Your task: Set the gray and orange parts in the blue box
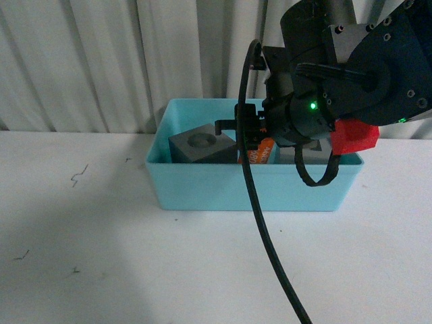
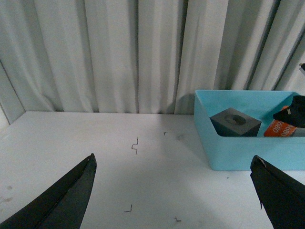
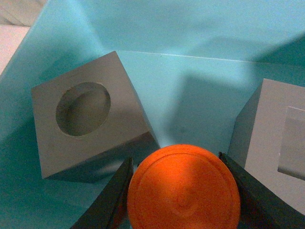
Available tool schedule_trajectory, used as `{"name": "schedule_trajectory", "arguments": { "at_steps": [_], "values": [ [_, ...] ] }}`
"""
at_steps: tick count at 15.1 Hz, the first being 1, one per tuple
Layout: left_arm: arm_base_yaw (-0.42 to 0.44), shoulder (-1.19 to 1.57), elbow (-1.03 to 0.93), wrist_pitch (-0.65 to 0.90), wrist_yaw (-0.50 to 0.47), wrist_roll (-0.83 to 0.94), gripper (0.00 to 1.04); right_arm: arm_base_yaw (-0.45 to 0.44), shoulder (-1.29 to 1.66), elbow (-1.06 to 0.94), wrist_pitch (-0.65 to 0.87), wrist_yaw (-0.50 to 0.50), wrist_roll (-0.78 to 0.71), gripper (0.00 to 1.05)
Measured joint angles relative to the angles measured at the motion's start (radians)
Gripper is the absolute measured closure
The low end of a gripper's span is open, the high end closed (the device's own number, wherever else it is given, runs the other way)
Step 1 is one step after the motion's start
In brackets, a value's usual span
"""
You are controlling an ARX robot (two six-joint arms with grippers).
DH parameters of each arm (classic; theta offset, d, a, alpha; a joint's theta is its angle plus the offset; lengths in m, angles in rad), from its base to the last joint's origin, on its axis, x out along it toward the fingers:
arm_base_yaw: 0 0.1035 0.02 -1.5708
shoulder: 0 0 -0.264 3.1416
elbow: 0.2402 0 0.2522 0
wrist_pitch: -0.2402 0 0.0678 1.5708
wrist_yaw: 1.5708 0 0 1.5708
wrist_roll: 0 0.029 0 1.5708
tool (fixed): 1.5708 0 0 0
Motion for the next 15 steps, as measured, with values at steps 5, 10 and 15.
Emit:
{"name": "schedule_trajectory", "arguments": {
  "at_steps": [5,10,15],
  "values": [
    [0.0,0.0,0.0,0.0,0.0,0.0,0.07,0.013,0.061,0.074,-0.035,0.021,0.014,0.57],
    [0.0,0.0,0.0,0.0,0.0,0.0,0.07,0.027,0.104,0.109,-0.051,0.042,0.025,0.57],
    [0.0,0.0,0.0,0.0,0.0,0.0,0.07,0.033,0.105,0.113,-0.031,0.048,0.03,0.3]
  ]
}}
